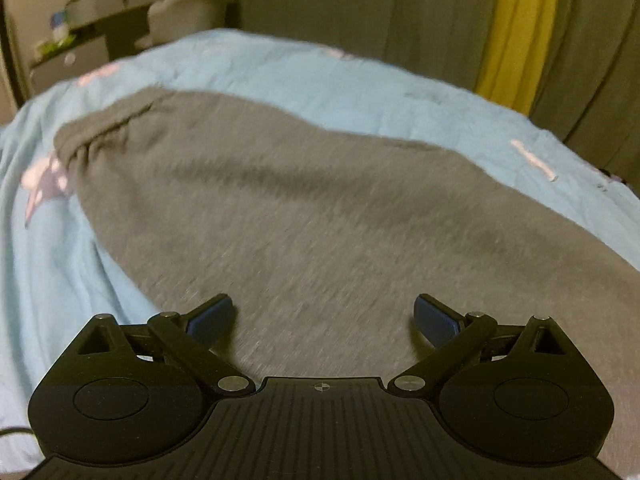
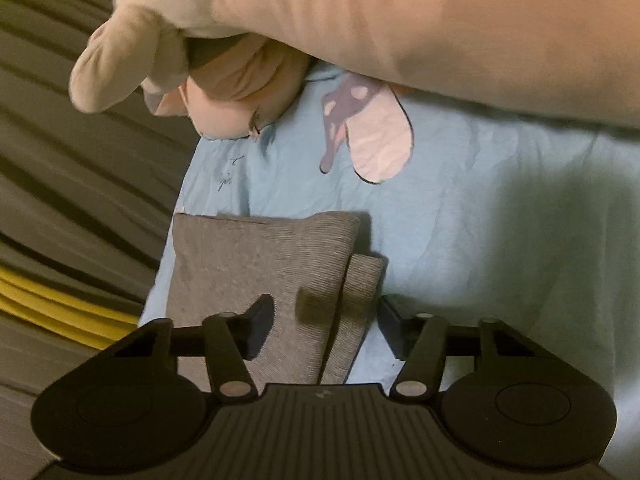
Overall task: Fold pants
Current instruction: 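Grasp the folded leg with the right tool and lift it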
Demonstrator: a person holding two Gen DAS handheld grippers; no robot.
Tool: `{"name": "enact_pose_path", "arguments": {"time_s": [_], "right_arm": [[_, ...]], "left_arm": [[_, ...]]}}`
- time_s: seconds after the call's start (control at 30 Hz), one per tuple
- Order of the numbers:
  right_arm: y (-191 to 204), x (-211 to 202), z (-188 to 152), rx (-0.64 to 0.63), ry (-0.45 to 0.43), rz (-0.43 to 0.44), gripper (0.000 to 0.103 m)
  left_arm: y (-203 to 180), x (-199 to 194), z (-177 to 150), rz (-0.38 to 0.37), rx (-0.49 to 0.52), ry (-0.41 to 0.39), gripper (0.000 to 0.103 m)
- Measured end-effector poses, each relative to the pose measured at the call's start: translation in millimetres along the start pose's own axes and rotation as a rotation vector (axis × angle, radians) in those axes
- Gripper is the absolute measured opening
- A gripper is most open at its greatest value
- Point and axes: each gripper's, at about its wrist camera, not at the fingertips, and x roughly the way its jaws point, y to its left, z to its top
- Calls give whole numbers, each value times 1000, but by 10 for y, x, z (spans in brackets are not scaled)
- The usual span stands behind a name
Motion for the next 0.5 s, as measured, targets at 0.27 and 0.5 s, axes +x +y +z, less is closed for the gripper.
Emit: {"name": "enact_pose_path", "arguments": {"time_s": [0.27,0.5], "right_arm": [[94,53,-28,-70,23,36,37],[118,216,-25,-93,63,20,26]], "left_arm": [[51,-5,1,-22,-53,-1,101],[41,0,0,-15,-47,8,101]]}}
